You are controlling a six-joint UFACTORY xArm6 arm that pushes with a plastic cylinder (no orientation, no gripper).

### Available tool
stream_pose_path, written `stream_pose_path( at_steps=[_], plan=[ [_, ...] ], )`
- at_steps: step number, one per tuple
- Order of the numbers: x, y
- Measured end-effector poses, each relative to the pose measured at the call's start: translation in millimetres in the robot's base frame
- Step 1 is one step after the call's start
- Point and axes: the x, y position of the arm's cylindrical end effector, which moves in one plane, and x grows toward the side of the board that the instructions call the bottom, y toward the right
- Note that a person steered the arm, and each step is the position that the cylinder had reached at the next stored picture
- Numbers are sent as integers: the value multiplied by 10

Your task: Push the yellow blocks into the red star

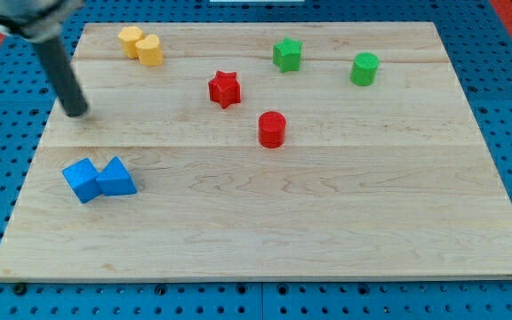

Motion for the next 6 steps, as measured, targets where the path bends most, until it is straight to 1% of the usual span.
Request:
stream_pose_path(
  at_steps=[1, 2, 3, 4, 5, 6],
  plan=[
    [-575, -243],
    [-1316, -139],
    [-1680, -82],
    [-1428, 591],
    [-1249, 1085],
    [-1033, 1227]
  ],
)
